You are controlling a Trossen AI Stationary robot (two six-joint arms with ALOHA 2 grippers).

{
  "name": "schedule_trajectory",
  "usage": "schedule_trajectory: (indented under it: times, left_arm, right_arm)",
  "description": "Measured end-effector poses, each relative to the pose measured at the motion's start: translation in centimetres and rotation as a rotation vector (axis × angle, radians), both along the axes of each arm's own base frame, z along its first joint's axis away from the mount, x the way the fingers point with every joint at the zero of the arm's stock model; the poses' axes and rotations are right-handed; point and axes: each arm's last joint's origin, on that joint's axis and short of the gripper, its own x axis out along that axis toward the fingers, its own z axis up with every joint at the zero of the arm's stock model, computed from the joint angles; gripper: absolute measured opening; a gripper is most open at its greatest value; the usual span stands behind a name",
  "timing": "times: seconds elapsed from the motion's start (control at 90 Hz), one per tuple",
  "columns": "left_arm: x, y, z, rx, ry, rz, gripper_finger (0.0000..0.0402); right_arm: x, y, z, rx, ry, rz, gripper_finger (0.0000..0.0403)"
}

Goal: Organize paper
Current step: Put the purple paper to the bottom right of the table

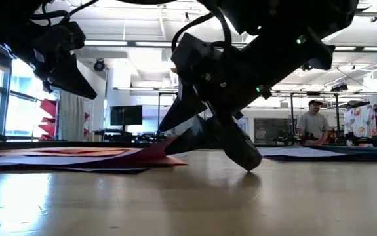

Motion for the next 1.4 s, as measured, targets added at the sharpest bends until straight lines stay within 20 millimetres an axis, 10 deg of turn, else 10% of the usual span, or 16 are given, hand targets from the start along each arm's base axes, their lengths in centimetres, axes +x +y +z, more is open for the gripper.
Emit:
schedule_trajectory:
  times: [0.389, 0.622, 1.0, 1.4]
  left_arm:
    - [0.0, 0.0, 0.0, 0.001, 0.001, 0.001, 0.0000]
    - [0.0, 0.1, 0.0, 0.028, 0.002, 0.019, 0.0000]
    - [0.0, 0.1, 0.0, 0.025, 0.000, 0.023, 0.0000]
    - [0.0, -0.1, 0.0, -0.016, -0.019, 0.032, 0.0000]
  right_arm:
    - [0.5, -0.4, 0.1, 0.018, 0.018, 0.145, 0.0013]
    - [-0.5, 2.2, 3.0, -0.024, -0.097, 0.092, 0.0000]
    - [-11.2, 7.4, 11.7, 0.404, 0.003, -0.135, 0.0000]
    - [-18.3, 17.1, 7.2, 0.789, 0.350, -0.041, 0.0000]
